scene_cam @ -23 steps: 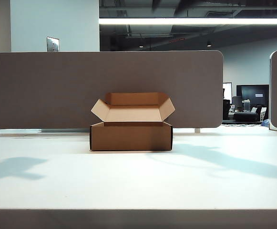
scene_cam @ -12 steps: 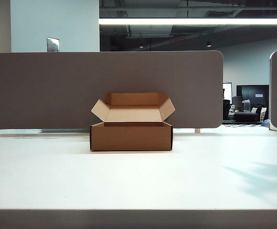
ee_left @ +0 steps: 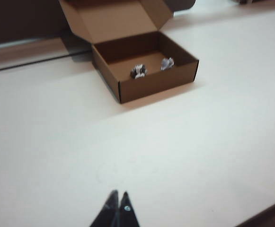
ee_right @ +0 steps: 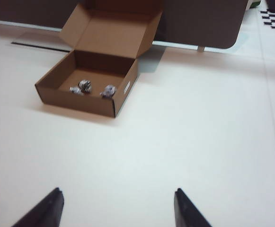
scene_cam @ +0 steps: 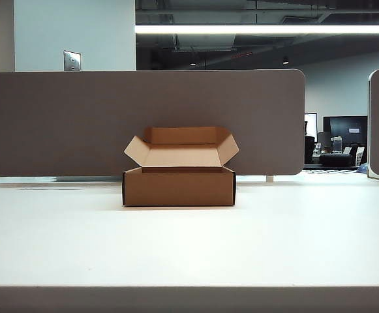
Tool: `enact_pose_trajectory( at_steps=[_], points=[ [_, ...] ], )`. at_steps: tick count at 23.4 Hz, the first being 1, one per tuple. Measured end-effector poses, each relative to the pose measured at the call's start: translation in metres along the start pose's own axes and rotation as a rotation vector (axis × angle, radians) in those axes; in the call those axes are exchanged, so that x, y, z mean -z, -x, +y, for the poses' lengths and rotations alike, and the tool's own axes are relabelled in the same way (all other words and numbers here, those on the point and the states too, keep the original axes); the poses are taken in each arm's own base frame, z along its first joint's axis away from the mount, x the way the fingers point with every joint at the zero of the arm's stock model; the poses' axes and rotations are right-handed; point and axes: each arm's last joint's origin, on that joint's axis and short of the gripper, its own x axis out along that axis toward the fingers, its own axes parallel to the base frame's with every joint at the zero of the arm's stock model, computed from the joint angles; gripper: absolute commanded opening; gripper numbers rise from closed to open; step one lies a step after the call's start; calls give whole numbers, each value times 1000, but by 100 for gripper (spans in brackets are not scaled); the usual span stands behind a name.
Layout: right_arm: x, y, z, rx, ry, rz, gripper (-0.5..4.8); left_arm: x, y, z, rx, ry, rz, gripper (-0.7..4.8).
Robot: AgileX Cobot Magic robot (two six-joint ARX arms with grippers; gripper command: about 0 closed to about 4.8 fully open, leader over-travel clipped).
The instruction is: Pick up all the paper balls on the table and put them in the paper box.
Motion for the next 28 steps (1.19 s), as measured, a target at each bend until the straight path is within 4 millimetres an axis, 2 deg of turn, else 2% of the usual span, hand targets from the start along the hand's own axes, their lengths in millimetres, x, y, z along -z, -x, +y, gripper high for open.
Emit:
enact_pose_trajectory(
  at_steps=[1, 2, 3, 5, 6, 7, 10, 12, 15, 22, 28],
  points=[
    [17, -2, -1, 23, -4, -6, 100, 6, -9, 1, -17, 32, -1, -5],
    [23, -5, -1, 40, -6, -15, 84, 10, -13, 1, -29, 54, 1, -5],
    [35, -11, -2, 67, -11, -50, 84, 17, -22, 2, -60, 71, -8, -5],
    [44, -16, -2, 88, -28, -122, 83, 26, -31, 3, -79, 70, -25, -5],
    [48, -19, -2, 96, -43, -172, 53, 31, -37, 3, -81, 62, -46, -5],
    [51, -21, -2, 96, -51, -206, -14, 34, -41, 3, -81, 53, -68, -5],
    [78, -32, -1, 70, -57, -263, -1, 46, -52, 2, -68, 49, -152, -5],
    [90, -35, 0, 39, -40, -272, -1, 56, -57, 2, -59, 49, -142, -5],
    [101, -45, 2, 19, -15, -234, -1, 68, -62, 1, -46, 48, -157, -5],
    [122, -61, 4, 22, 30, -222, -1, 81, -63, 1, -51, 49, -209, -5],
    [137, -73, 5, 22, 29, -240, -1, 99, -76, 1, -52, 49, -215, -5]
  ],
)
